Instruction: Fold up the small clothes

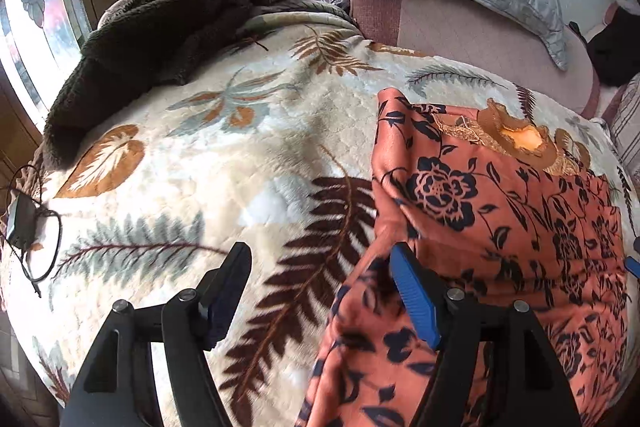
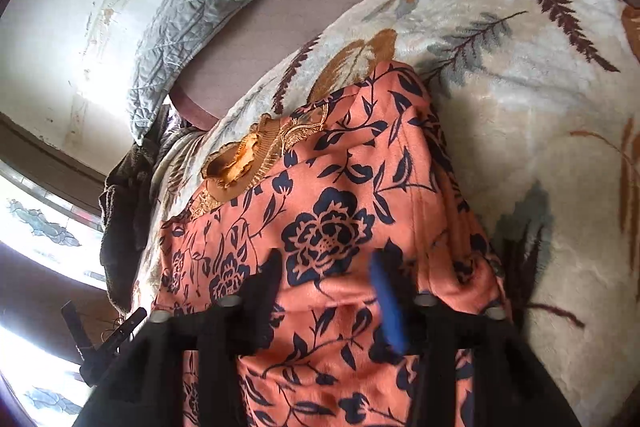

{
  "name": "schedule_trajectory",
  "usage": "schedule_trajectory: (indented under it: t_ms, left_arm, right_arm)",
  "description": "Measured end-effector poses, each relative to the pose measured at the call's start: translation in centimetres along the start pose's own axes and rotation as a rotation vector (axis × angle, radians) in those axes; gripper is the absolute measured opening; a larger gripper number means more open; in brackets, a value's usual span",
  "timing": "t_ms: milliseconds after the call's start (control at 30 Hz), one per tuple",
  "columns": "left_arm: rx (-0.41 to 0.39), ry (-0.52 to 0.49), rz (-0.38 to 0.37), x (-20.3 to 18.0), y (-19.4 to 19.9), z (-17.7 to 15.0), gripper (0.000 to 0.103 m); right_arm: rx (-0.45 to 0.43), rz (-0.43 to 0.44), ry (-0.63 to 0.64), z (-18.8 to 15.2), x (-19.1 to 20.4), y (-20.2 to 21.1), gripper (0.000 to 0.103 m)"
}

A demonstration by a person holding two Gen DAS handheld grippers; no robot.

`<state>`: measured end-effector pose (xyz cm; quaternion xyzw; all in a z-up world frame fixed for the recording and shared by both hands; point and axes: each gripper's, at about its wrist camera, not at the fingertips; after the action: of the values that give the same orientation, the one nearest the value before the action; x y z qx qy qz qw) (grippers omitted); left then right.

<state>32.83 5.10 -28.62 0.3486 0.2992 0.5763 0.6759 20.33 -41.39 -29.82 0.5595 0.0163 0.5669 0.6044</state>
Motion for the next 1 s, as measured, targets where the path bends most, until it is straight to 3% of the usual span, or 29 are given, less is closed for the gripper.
schedule_trajectory:
  t_ms: [67, 167, 333, 500, 533, 633, 667, 800, 867, 1000]
  left_arm:
    - [-0.018, -0.003, -0.011, 1.3, 2.2, -2.0, 0.074]
    - [-0.024, 0.044, -0.051, 3.8, 5.1, -6.2, 0.076]
    - [0.056, 0.145, -0.123, 6.6, 7.3, -12.8, 0.076]
    - [0.138, 0.119, -0.176, 5.5, 7.9, -16.7, 0.075]
    - [0.157, 0.113, -0.183, 5.2, 7.9, -16.9, 0.071]
    - [0.221, 0.085, -0.16, 4.3, 7.4, -17.2, 0.043]
    - [0.24, 0.072, -0.153, 4.3, 7.4, -17.6, 0.041]
    - [0.293, 0.1, -0.147, 5.1, 7.4, -18.8, 0.041]
    - [0.326, 0.122, -0.132, 5.5, 7.2, -19.2, 0.06]
    - [0.345, 0.11, -0.128, 5.4, 6.8, -19.4, 0.065]
  right_arm:
    - [-0.049, 0.01, 0.029, -1.4, -0.3, 2.5, 0.081]
    - [-0.046, 0.043, 0.038, -4.5, -1.5, 5.5, 0.081]
    - [0.001, 0.03, -0.002, -10.2, -4.1, 8.8, 0.081]
    - [0.05, -0.012, -0.001, -13.5, -5.2, 11.5, 0.081]
    - [0.07, -0.042, -0.01, -14.0, -5.5, 11.6, 0.081]
    - [0.121, -0.084, -0.075, -15.2, -7.3, 12.0, 0.081]
    - [0.141, -0.096, -0.102, -15.5, -7.9, 12.0, 0.081]
    - [0.209, -0.108, -0.164, -16.8, -9.4, 11.1, 0.081]
    - [0.242, -0.126, -0.166, -17.3, -9.5, 10.2, 0.081]
    - [0.301, -0.16, -0.152, -18.9, -9.2, 8.0, 0.08]
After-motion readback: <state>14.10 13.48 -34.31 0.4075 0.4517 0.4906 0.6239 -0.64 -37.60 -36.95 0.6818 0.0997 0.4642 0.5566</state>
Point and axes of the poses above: each gripper's, at about its wrist camera, not at the fingertips, and y roughly against the way its jaws point, x to its left, z to its top, and after that the axes turned 2 degrees about -y, right-handed
